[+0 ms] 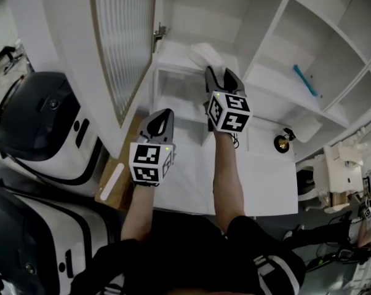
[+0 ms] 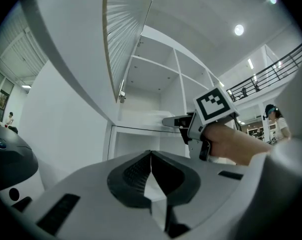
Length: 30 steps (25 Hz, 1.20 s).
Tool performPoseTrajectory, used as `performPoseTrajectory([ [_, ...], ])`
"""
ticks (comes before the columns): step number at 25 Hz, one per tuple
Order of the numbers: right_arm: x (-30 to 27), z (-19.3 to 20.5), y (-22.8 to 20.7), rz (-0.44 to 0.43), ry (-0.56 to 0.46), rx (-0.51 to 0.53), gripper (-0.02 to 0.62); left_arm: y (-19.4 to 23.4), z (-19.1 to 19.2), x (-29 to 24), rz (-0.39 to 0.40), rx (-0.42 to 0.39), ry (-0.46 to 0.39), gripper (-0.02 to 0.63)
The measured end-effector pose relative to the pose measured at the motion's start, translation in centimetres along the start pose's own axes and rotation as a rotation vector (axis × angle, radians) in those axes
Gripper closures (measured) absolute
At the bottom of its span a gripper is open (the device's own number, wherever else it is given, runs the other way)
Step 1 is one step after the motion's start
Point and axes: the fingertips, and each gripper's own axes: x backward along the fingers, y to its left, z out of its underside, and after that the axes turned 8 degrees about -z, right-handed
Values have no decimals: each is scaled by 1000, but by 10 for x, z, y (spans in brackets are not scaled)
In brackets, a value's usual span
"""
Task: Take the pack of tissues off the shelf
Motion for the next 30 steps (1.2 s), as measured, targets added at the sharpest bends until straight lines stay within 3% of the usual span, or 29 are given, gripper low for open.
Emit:
performPoseTrajectory([
  [6, 44, -9, 19, -64, -174, -70, 419, -6, 12, -2, 22, 14, 31, 595],
  [13, 96, 9, 22, -45, -206, -59, 419, -33, 27, -9, 90, 28, 73, 595],
  [21, 130, 64, 23, 2, -119, -46, 419, -59, 47, -11, 132, 49, 105, 595],
  [24, 139, 84, 23, 30, -95, -75, 419, -62, 54, -9, 114, 38, 107, 595],
  [30, 138, 108, 28, 6, -56, -110, 419, -55, 67, -3, 73, 21, 129, 595],
])
